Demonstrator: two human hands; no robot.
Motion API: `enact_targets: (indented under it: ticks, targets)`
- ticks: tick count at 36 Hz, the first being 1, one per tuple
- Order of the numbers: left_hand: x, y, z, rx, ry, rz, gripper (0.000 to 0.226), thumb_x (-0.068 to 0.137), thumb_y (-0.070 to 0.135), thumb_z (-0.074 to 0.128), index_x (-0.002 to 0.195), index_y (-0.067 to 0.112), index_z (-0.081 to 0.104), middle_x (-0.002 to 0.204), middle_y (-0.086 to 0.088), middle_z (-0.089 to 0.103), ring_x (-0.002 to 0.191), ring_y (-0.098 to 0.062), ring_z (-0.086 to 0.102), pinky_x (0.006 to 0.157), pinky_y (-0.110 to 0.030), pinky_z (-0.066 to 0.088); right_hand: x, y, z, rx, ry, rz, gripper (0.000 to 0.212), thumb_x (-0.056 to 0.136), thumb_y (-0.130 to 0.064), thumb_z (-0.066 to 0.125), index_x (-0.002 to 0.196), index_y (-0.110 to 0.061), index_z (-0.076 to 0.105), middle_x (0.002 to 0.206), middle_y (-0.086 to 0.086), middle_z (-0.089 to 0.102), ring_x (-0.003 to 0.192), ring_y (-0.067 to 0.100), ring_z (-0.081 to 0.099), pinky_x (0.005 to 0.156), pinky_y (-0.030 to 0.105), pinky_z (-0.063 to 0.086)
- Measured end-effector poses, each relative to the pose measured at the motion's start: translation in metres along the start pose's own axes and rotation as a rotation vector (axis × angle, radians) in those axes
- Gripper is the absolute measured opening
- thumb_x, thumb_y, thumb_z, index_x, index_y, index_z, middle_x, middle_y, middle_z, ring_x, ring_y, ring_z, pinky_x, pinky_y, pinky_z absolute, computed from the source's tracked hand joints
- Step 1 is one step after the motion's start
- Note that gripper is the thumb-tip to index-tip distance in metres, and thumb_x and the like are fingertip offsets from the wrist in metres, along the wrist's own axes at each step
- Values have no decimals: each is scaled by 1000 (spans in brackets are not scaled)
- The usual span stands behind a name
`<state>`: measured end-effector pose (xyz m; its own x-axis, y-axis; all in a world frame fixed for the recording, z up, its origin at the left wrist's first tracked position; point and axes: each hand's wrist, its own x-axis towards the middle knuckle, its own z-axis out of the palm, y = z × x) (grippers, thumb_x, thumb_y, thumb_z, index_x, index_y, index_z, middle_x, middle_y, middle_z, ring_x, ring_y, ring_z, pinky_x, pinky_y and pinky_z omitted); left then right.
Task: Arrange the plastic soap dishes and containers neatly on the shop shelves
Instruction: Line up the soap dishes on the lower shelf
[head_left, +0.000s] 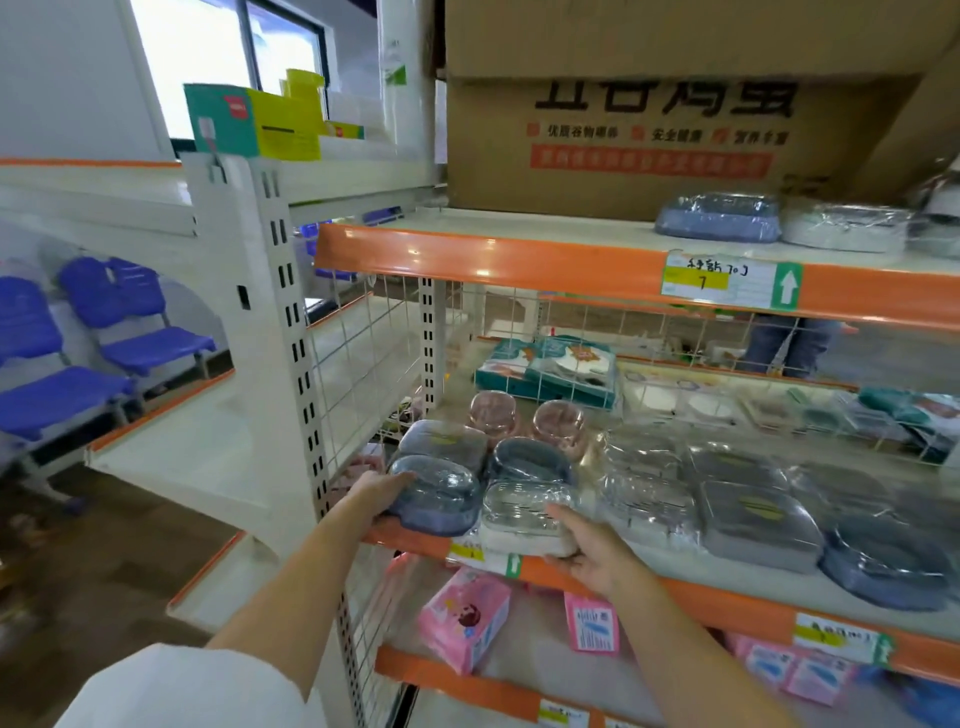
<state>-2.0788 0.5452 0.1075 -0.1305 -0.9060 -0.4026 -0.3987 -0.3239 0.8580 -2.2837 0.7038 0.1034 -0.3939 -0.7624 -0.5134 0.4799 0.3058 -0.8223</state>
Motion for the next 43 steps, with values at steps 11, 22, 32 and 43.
enact_targets:
  ticks: [11,22,32,43]
  targets:
    - [4,13,-11,-110,-121,65,68,67,38,81,121,7,54,105,-13,66,85,-26,68,64,-35,59,-15,-21,-6,-60,35,-119,13,86,-15,68,89,-6,59,89,11,61,79,22,60,60,27,48]
    - [-3,39,16,-137,-277,148,48,76,30,76,107,-1,59,78,-12,70,64,-19,67,53,-24,53,-23,-42,-29,13,172,-207,11,86,-15,68,86,-8,58,85,7,57,76,19,56,63,28,48]
    - [-17,79,80,-190,-373,185,36,84,22,70,109,1,56,94,-16,64,78,-24,62,54,-28,54,-19,-61,-86,89,255,-259,13,90,-18,63,100,-12,57,92,4,53,75,18,52,62,27,47]
    - [-38,98,202,-282,-371,150,33,87,17,69,111,12,47,108,-14,53,87,-22,56,53,-31,58,-1,-94,-192,92,370,-276,19,87,-18,70,101,-10,62,125,11,54,95,22,54,75,31,51]
